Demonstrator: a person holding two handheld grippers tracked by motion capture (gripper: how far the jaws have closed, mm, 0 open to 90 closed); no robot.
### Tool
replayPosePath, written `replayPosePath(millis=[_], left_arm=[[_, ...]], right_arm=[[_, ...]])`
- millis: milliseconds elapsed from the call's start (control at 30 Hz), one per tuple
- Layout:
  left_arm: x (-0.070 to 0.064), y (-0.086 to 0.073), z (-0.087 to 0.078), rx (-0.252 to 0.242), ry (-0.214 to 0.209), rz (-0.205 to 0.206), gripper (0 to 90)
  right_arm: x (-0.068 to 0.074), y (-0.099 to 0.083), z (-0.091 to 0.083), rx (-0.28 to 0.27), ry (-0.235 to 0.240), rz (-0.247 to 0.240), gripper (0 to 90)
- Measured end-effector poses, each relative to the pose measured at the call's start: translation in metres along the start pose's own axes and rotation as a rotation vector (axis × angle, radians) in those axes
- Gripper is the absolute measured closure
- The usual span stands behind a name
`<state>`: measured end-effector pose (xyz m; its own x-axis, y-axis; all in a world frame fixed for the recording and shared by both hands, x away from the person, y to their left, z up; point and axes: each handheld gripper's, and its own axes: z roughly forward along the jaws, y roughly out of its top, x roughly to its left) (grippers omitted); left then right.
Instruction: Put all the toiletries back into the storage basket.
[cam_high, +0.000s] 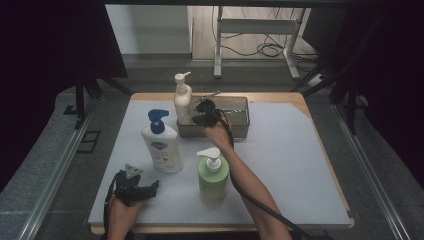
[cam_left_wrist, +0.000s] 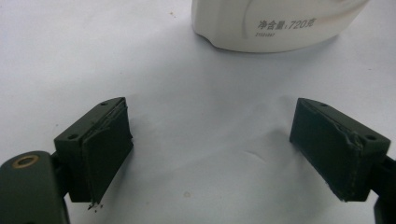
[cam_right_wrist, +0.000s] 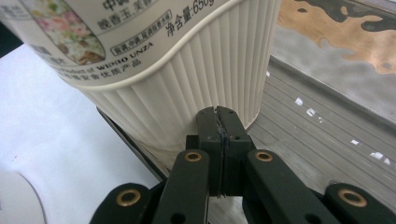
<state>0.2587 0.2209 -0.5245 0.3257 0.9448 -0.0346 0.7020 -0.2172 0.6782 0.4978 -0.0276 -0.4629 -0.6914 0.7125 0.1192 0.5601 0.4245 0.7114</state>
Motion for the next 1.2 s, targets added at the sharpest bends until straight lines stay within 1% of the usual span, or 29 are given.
replayPosePath(millis=[67,100,233,567,700,733,767,800,833,867,933,967,1000,1033,1067,1100,1200], left_arm=[[0.0,0.0,0.0,0.0,0.0,0.0,12.0],[0.0,0.0,0.0,0.0,0.0,0.0,12.0],[0.0,0.0,0.0,0.0,0.0,0.0,12.0],[0.0,0.0,0.0,0.0,0.001,0.0,12.0],[0.0,0.0,0.0,0.001,0.0,0.002,12.0],[0.0,0.0,0.0,0.001,0.0,0.002,12.0],[0.0,0.0,0.0,0.0,0.0,0.001,12.0],[0.0,0.0,0.0,0.0,0.0,0.002,12.0],[0.0,0.0,0.0,0.0,0.0,0.001,12.0],[0.0,0.0,0.0,0.0,0.0,0.002,12.0],[0.0,0.0,0.0,0.0,0.0,0.001,12.0],[0.0,0.0,0.0,0.0,0.0,0.001,12.0],[0.0,0.0,0.0,0.001,0.0,0.002,12.0],[0.0,0.0,0.0,0.0,0.0,0.002,12.0],[0.0,0.0,0.0,0.001,0.0,0.002,12.0],[0.0,0.0,0.0,-0.001,-0.001,0.001,12.0],[0.0,0.0,0.0,-0.001,0.0,0.002,12.0]], right_arm=[[0.0,0.0,-0.001,0.0,0.003,0.003,87.3],[0.0,-0.001,-0.002,-0.002,0.001,-0.003,85.6],[0.0,-0.002,-0.005,-0.004,-0.001,-0.01,83.8],[0.0,-0.003,-0.019,-0.023,0.013,-0.034,77.6],[0.001,-0.003,-0.028,-0.036,0.018,-0.06,71.5],[0.002,-0.003,-0.033,-0.036,0.019,-0.07,67.3],[0.002,-0.003,-0.033,-0.036,0.019,-0.07,67.3],[0.002,-0.004,-0.038,-0.036,0.011,-0.082,63.2],[0.001,-0.004,-0.041,-0.038,0.011,-0.08,60.9],[0.001,-0.004,-0.041,-0.038,0.011,-0.08,60.9],[0.001,-0.006,-0.05,-0.042,0.029,-0.08,55.5],[0.001,-0.006,-0.05,-0.042,0.029,-0.08,55.5],[0.002,-0.007,-0.055,-0.045,0.033,-0.099,53.1],[0.002,-0.007,-0.055,-0.045,0.033,-0.099,53.1],[0.002,-0.008,-0.058,-0.05,0.033,-0.109,51.9],[0.002,-0.009,-0.061,-0.052,0.035,-0.109,50.7],[0.001,-0.012,-0.074,-0.067,0.044,-0.128,45.9]])
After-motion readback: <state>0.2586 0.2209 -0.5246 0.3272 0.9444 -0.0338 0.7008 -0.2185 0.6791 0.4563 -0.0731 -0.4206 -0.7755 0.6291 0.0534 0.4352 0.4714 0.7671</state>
